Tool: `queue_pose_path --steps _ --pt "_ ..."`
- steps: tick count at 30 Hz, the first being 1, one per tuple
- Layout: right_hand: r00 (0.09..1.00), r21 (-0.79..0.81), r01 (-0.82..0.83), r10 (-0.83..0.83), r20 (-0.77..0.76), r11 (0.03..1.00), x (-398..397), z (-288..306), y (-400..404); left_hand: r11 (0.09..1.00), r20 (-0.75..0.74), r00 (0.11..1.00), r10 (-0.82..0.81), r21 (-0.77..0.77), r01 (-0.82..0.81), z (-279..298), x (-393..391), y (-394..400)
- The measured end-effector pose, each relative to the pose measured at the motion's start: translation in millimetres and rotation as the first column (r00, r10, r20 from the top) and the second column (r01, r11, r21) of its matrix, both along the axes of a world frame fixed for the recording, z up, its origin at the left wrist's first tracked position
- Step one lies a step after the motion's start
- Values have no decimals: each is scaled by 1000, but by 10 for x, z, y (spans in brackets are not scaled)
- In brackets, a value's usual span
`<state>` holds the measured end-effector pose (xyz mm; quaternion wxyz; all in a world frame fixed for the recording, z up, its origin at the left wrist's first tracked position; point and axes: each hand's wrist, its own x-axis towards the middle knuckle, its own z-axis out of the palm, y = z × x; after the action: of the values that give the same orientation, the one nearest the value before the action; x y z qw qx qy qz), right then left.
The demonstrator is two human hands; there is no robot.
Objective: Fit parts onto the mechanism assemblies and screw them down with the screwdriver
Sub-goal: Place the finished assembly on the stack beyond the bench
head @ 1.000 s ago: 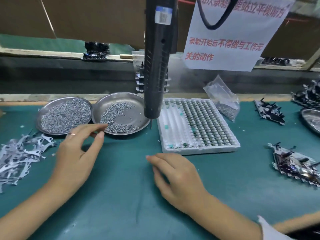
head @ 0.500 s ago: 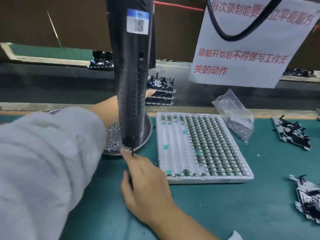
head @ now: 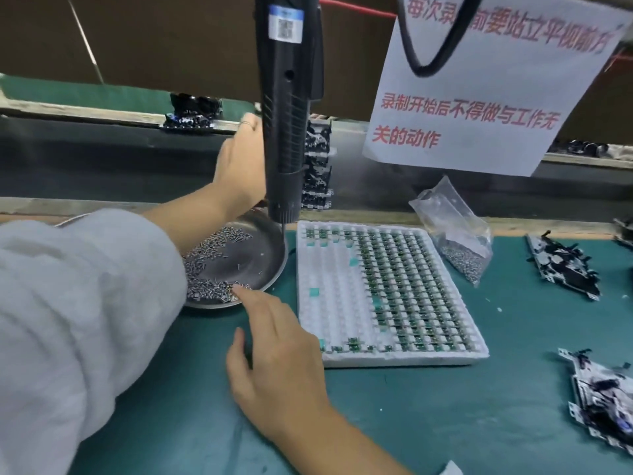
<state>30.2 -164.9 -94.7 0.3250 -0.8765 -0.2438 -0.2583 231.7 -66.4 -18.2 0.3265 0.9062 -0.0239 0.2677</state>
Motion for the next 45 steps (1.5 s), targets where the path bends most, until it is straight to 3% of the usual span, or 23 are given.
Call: queue_pose_path --steps 2,5,7,11,14,17,20,23,25,28,31,34,37,39,45 --pt "1000 27 3 -2 -7 1000 -8 1 -1 995 61 994 89 39 -92 115 -233 97" --pt "1000 96 -16 15 9 995 -13 -28 -5 991 94 988 125 37 -129 193 -643 376" --pt "1000 175 -27 26 9 984 -12 -52 -13 983 192 972 132 104 -154 164 -1011 579" --pt "997 372 -75 77 8 925 2 -96 -34 931 253 965 74 328 -157 25 -1777 839" --pt "993 405 -103 73 88 908 -19 -92 -50 899 228 973 -34 433 -70 -106 -2278 954" --pt "967 289 -226 180 179 930 -68 -80 -77 878 170 975 -143 477 45 -317 -2659 1004" --pt "913 10 -373 365 181 928 -103 -59 -82 859 131 974 -183 504 93 -528 -2869 999" --pt "876 -256 -403 451 172 879 -107 -69 -49 835 115 977 -178 543 88 -672 -2919 1002" --pt "869 -328 -418 478 127 847 -111 -80 -26 822 77 983 -169 561 97 -718 -2930 1018" --pt "850 -342 -478 524 52 809 -121 -92 -15 827 6 991 -137 551 111 -743 -2952 1070" --pt "861 -349 -465 507 34 814 -133 -90 -12 851 43 997 -59 525 27 -671 -2850 1274" --pt "885 -355 -424 464 31 833 -142 -85 -10 802 47 979 200 566 -191 -593 -2653 1635" --pt "899 -343 -409 439 11 846 -143 -78 -15 749 -139 874 466 588 -306 -622 -2553 1852" --pt "900 -339 -410 436 0 847 -148 -75 -13 752 -194 842 503 580 -315 -680 -2526 1887" --pt "900 -338 -415 436 -17 844 -154 -59 -7 739 -110 870 481 584 -335 -720 -2506 1900"
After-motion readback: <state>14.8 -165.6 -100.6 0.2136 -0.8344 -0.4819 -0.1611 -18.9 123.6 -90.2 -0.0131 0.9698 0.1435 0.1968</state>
